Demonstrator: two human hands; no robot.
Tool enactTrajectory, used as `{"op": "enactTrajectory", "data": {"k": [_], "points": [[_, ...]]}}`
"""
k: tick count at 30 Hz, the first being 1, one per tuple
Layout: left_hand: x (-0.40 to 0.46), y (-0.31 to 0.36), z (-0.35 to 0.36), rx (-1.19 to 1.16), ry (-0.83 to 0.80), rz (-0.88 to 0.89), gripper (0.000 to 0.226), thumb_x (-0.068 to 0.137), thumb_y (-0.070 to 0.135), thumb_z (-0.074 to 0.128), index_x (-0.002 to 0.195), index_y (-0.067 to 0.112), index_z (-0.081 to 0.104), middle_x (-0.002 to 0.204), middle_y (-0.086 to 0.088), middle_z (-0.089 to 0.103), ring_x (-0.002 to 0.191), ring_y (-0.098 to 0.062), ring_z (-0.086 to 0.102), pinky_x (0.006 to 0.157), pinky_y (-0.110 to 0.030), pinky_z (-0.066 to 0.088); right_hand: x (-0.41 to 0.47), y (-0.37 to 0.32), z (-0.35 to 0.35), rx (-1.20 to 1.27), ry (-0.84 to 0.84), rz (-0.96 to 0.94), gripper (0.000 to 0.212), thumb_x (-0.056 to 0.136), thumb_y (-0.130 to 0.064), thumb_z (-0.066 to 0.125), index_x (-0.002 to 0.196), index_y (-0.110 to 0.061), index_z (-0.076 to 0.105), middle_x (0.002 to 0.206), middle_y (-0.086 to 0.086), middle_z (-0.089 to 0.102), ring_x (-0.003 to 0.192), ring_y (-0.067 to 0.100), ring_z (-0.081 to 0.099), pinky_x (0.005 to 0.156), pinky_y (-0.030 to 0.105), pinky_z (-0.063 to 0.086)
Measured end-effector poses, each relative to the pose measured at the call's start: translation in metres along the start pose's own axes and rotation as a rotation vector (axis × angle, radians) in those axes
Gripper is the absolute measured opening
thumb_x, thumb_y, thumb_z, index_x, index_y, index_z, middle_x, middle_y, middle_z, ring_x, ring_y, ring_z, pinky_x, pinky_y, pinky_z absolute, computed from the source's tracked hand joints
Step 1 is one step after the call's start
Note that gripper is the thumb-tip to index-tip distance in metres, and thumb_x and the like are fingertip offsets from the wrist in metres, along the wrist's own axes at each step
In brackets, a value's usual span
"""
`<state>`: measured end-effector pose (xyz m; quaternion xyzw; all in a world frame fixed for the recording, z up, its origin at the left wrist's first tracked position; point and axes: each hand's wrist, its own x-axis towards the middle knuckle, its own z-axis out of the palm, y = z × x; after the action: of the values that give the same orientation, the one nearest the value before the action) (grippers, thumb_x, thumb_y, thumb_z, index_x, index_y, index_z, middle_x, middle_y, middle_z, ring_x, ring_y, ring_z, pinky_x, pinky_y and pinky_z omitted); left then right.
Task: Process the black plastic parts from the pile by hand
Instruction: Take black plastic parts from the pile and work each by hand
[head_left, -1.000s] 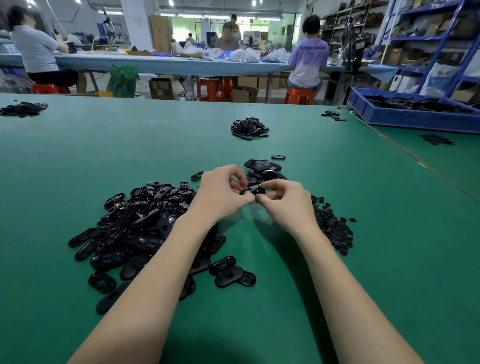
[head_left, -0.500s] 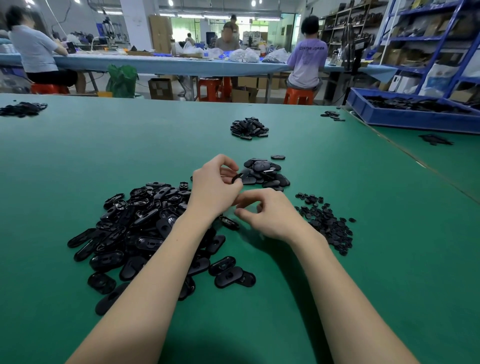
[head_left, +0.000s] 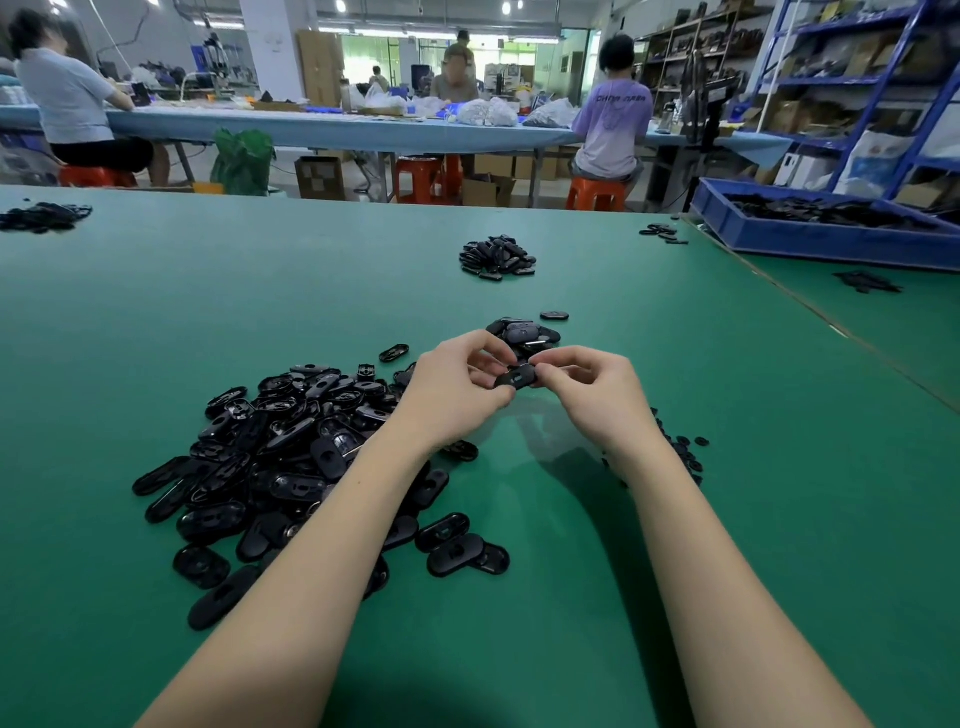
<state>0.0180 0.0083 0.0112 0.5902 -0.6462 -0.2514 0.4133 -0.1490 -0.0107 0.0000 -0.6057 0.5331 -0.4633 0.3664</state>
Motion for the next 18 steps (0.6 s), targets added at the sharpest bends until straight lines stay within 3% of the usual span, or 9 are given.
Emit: {"op": "enactTrajectory", "data": {"k": [3,5,9,12,15,18], "points": [[-0.002,0.002,0.003,-0.182,-0.017,-0.077,0.021,0.082,0.01,0.076,0.09,0.029,0.072,0.086,0.008,0.071,0.067,-0.002,0.064,0.067,-0.014,0.047,0.0,-0.003,-0.008,0.001,-0.022,0.045,0.012,0.093,-0.019,0.071,0.085,-0.026,0.077,0.078,-0.007,0.077,0.058,-0.006,0.059,0.055,0.011,0.043],[-0.002,0.004,0.005,-0.307,-0.034,-0.122,0.022,0.084,0.003,0.072,0.089,0.024,0.073,0.086,0.002,0.072,0.072,-0.006,0.065,0.073,-0.019,0.053,0.001,-0.004,-0.015,-0.104,-0.049,0.068,0.011,0.092,-0.022,0.069,0.085,-0.026,0.076,0.074,-0.013,0.076,0.051,-0.009,0.054,0.054,0.015,0.04],[-0.002,0.005,0.007,-0.396,-0.061,-0.201,0.024,0.087,-0.002,0.068,0.089,0.021,0.074,0.084,0.0,0.072,0.076,-0.008,0.066,0.077,-0.013,0.053,0.004,-0.009,-0.037,-0.421,-0.051,0.093,0.011,0.09,-0.034,0.066,0.084,-0.033,0.075,0.078,-0.019,0.075,0.073,-0.002,0.064,0.069,0.023,0.052],[-0.002,0.005,0.01,-0.449,-0.086,-0.256,0.023,0.09,-0.003,0.063,0.092,0.017,0.074,0.092,-0.005,0.072,0.078,-0.012,0.069,0.091,-0.022,0.055,0.003,-0.012,-0.054,-0.679,-0.131,0.15,0.01,0.086,-0.034,0.068,0.078,-0.035,0.074,0.084,-0.017,0.072,0.091,0.012,0.067,0.088,0.033,0.056],[-0.001,0.004,0.013,-0.523,-0.097,-0.311,0.025,0.093,-0.004,0.058,0.096,0.014,0.075,0.102,-0.009,0.073,0.084,-0.015,0.074,0.095,-0.025,0.055,0.0,-0.015,-0.062,-0.764,-0.186,0.211,0.01,0.084,-0.031,0.07,0.077,-0.035,0.075,0.093,-0.009,0.074,0.094,0.016,0.067,0.092,0.036,0.056],[0.0,0.004,0.014,-0.568,-0.102,-0.348,0.028,0.095,-0.003,0.053,0.094,0.014,0.075,0.095,-0.006,0.071,0.084,-0.012,0.075,0.093,-0.022,0.056,-0.001,-0.016,-0.06,-0.805,-0.16,0.22,0.01,0.084,-0.027,0.069,0.079,-0.034,0.075,0.098,-0.007,0.075,0.098,0.018,0.067,0.093,0.036,0.056]]}}
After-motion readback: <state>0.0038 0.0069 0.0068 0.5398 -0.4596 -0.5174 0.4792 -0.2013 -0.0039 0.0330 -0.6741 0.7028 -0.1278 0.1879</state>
